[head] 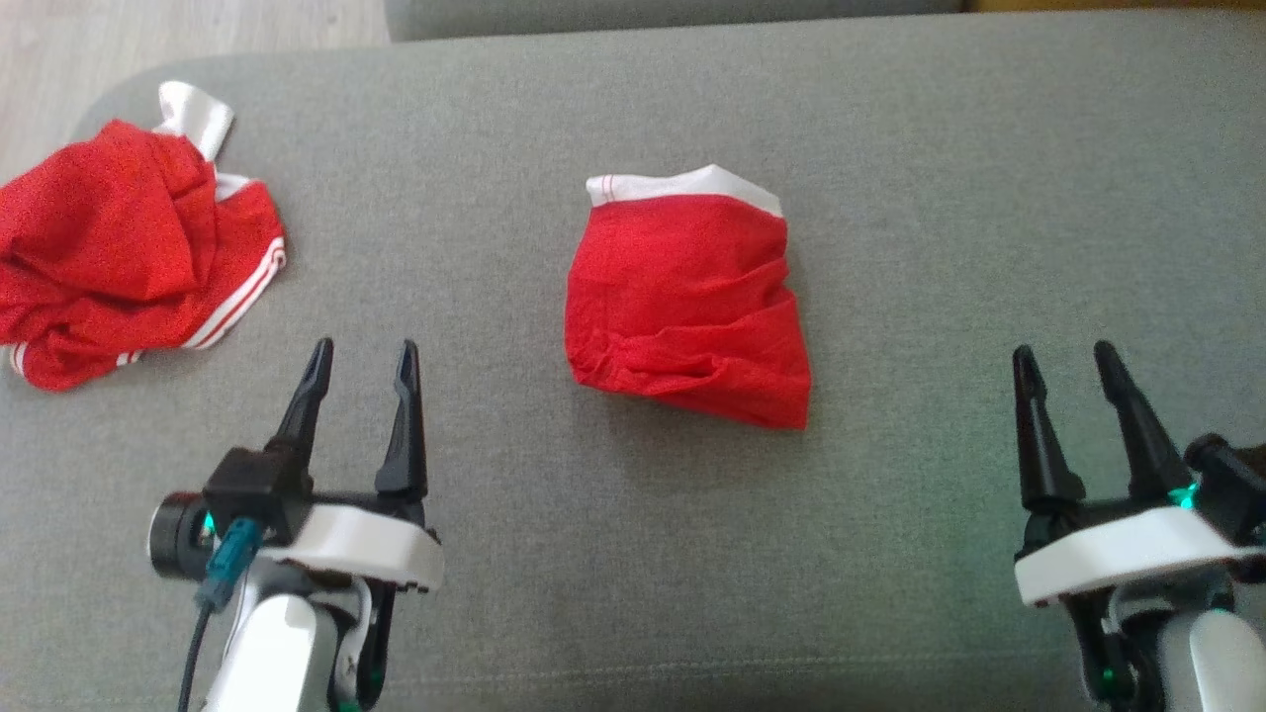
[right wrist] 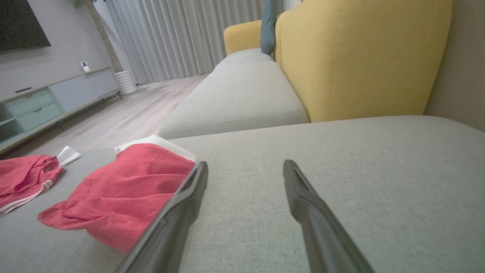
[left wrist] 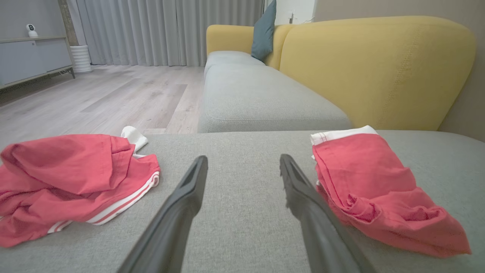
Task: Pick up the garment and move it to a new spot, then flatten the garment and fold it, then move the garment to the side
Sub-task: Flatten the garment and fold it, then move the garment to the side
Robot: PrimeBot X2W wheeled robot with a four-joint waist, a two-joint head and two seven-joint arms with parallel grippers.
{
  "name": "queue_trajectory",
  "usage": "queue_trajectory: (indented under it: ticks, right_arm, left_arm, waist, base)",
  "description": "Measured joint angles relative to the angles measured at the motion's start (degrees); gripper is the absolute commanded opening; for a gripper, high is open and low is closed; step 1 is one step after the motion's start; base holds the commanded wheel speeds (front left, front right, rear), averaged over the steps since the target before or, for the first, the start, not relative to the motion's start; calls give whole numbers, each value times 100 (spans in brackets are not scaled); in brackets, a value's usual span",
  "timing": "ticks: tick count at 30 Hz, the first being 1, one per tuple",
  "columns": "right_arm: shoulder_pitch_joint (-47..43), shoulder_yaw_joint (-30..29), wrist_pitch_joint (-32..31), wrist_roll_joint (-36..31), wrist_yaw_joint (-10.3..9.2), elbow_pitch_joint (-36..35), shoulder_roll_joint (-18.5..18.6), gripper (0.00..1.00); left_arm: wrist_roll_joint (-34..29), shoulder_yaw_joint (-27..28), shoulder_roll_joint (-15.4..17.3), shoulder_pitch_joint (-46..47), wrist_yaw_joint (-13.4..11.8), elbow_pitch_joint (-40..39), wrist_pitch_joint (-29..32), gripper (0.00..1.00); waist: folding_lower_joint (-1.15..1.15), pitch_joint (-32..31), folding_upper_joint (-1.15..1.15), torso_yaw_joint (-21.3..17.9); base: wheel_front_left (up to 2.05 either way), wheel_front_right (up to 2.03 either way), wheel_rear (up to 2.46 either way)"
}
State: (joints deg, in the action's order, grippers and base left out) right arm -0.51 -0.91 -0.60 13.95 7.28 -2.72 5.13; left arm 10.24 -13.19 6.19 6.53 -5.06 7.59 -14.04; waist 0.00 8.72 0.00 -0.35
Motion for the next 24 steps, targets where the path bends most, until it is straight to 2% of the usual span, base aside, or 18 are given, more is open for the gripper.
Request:
queue_trajectory:
  ticks: [10, 24]
  right_arm:
    - [-320, -32, -226, -90, 0, -203, -85, 100]
    - [-377, -33, -278, -91, 0, -278, -113, 100]
  left_arm:
    - [9, -19, 77, -343, -56, -80, 134, 100]
    - [10, -64, 115, -411, -156, -183, 192, 100]
  waist:
    - [0, -344, 0, -73]
    - [0, -343, 0, -69]
  base:
    - [0, 0, 0]
    - [0, 0, 0]
